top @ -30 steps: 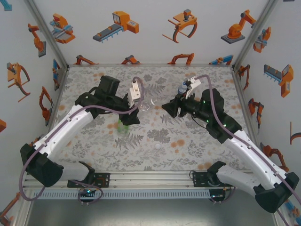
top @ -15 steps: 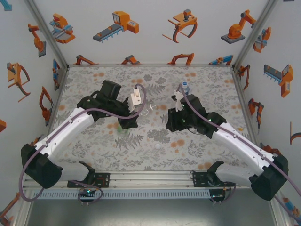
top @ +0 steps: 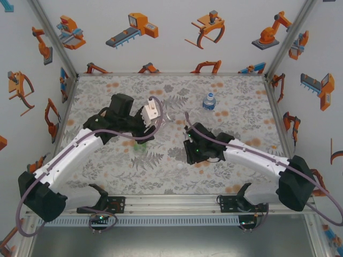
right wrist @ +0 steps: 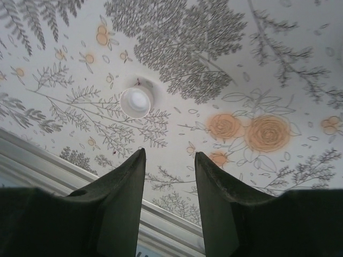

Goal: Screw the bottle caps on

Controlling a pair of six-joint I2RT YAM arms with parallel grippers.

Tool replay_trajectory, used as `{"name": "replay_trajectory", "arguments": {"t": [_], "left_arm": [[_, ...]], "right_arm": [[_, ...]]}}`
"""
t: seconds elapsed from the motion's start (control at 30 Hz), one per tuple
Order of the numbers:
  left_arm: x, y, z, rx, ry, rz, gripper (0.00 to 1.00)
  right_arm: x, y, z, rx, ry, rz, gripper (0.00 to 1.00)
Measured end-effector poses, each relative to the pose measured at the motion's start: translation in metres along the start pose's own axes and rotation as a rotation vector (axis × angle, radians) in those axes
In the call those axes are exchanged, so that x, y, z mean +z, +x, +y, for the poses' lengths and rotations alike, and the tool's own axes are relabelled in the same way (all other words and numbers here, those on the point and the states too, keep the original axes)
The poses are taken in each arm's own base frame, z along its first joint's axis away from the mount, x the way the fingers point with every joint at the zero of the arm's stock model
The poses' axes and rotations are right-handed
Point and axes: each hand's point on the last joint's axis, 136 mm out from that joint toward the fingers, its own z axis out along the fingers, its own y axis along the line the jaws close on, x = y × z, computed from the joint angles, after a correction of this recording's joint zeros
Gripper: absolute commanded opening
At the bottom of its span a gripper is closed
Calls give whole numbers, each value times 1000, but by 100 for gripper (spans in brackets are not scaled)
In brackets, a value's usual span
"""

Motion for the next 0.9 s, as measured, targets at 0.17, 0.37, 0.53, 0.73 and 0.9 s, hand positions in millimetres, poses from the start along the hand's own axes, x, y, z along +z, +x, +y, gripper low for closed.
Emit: {"name": "replay_trajectory", "arguments": {"t": [0.17, 0.37, 0.53, 0.73, 0.9], "left_arm": [[-15, -3, 25, -18, -148, -32, 15], [-27, -3, 47, -36, -271, -51, 17], [-29, -4, 50, -42, -290, -61, 17], [-29, -5, 52, -46, -294, -64, 17], [-29, -5, 52, -46, -291, -66, 17]], "right_arm": [[19, 9, 19, -70, 25, 65, 43], [33, 8, 40, -127, 24, 94, 48], [49, 11, 43, -147, 40, 132, 49], [75, 21, 40, -149, 65, 197, 46], [81, 17, 43, -161, 67, 203, 43]]}}
